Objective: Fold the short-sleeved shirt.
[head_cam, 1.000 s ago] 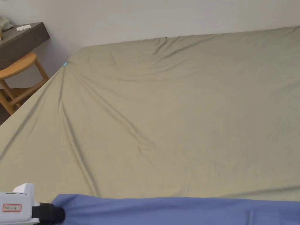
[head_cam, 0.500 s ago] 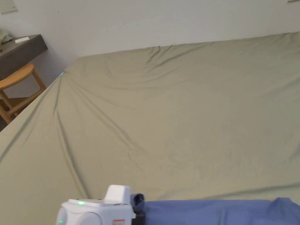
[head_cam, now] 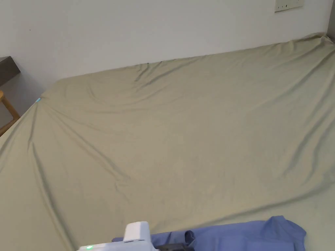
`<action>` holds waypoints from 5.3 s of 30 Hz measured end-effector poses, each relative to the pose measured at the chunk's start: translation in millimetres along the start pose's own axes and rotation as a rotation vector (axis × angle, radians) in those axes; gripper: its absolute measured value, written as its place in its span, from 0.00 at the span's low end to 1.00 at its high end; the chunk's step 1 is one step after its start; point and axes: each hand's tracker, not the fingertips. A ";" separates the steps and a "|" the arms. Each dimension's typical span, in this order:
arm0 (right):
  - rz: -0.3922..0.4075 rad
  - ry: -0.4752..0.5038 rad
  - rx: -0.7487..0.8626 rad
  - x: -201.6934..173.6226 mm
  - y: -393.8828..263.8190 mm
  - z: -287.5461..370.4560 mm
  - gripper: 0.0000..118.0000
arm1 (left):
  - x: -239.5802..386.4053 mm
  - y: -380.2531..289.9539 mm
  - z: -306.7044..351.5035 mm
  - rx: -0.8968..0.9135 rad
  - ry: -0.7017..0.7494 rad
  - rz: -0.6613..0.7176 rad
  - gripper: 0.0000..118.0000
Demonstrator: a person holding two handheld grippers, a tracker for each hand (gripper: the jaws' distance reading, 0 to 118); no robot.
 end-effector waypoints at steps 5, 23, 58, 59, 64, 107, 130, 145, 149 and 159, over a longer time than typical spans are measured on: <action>-0.009 0.002 -0.009 -3.0 -4.1 -7.8 0.01 | -36.5 8.1 29.6 0.083 0.109 0.081 1.00; -0.021 -0.029 -0.035 -3.4 -3.2 -11.6 0.01 | 30.5 -36.2 -62.8 -0.196 -0.129 -0.161 0.00; 0.030 -0.064 -0.062 -38.1 -7.9 -26.4 0.01 | -181.4 8.4 15.8 -0.106 -0.242 0.341 0.27; 0.029 -0.066 -0.062 -38.9 -8.8 -27.2 0.01 | -177.6 6.5 11.6 -0.137 -0.199 0.308 0.15; 0.028 -0.053 -0.060 -40.5 -8.4 -23.9 0.01 | -189.7 1.6 17.6 -0.121 -0.222 0.391 0.14; -0.091 -0.088 0.037 43.2 -8.9 31.2 0.01 | 95.1 -0.2 -110.2 -0.148 -0.434 0.228 0.94; -0.188 0.163 -0.071 39.5 -1.1 -25.9 0.01 | 126.5 -28.0 -101.7 -0.166 -0.464 -0.013 0.00; -0.095 0.205 -0.514 40.3 1.3 -210.8 0.01 | 17.4 -28.6 26.4 0.070 -0.201 0.078 0.00; -0.120 0.193 -0.500 38.4 -1.9 -208.0 0.01 | 18.3 -28.9 8.9 0.026 -0.192 0.088 0.00; -0.110 0.133 -0.478 25.8 -5.6 -201.8 0.01 | 42.4 -1.6 -101.1 -0.161 -0.179 0.096 0.94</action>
